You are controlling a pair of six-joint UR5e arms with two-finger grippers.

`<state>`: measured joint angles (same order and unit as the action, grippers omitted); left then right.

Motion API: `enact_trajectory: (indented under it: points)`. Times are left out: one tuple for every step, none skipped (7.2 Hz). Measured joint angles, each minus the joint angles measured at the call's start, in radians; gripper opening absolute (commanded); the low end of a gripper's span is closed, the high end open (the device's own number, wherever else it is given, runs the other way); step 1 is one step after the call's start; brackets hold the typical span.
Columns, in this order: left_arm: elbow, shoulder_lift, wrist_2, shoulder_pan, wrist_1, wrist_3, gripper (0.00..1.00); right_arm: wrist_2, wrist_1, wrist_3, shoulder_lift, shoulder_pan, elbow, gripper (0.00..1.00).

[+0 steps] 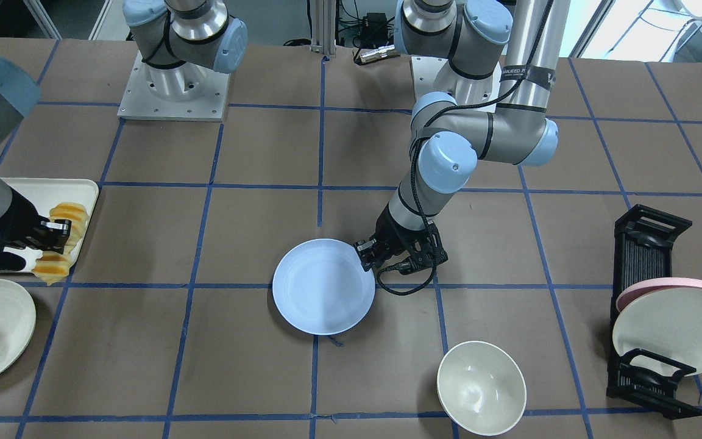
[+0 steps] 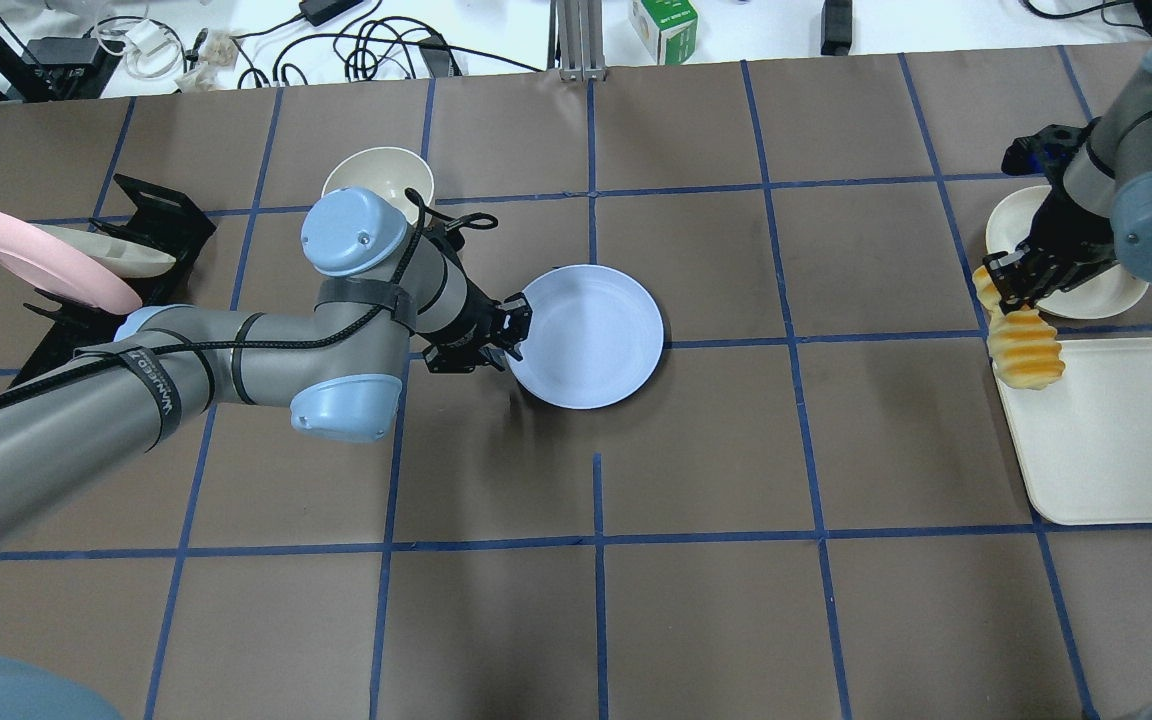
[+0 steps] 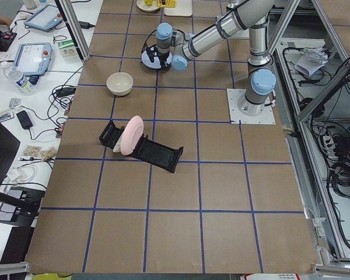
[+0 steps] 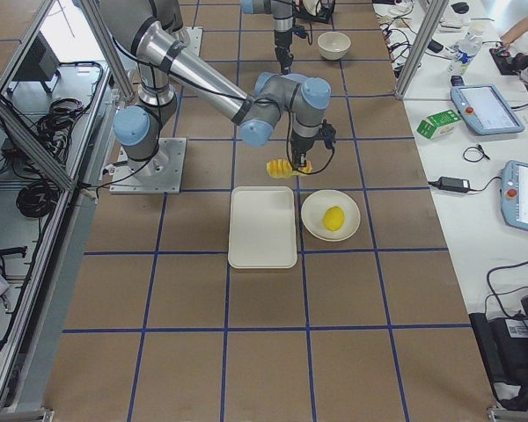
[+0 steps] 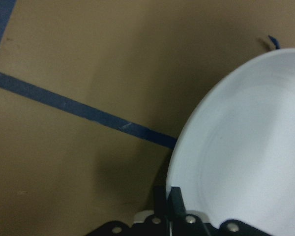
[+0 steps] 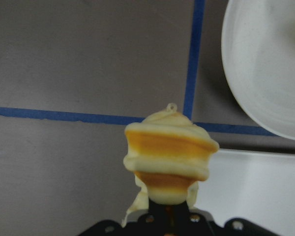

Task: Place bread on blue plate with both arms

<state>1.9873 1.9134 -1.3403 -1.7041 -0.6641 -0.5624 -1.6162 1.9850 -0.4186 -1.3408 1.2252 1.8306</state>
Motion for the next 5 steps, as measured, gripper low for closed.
enact_trajectory:
  points:
    - [-0.037, -0.019, -0.022, 0.005, -0.028, 0.005, 1.0, 0.014, -0.016, 0.073, -0.018, 0.055, -0.001, 0.11]
    - [-0.104, -0.044, -0.054, 0.008, -0.127, 0.016, 1.0, 0.021, -0.02, 0.127, -0.024, 0.109, -0.006, 0.11]
    - [-0.19, -0.08, -0.099, 0.008, -0.29, 0.05, 1.0, 0.039, -0.02, 0.172, -0.018, 0.153, -0.015, 0.11]
    - [-0.274, -0.13, -0.139, 0.007, -0.479, 0.108, 1.0, 0.072, -0.017, 0.226, -0.001, 0.196, -0.03, 0.1]
    - [-0.347, -0.2, -0.163, 0.008, -0.667, 0.184, 1.0, 0.095, -0.013, 0.304, 0.029, 0.263, -0.054, 0.1]
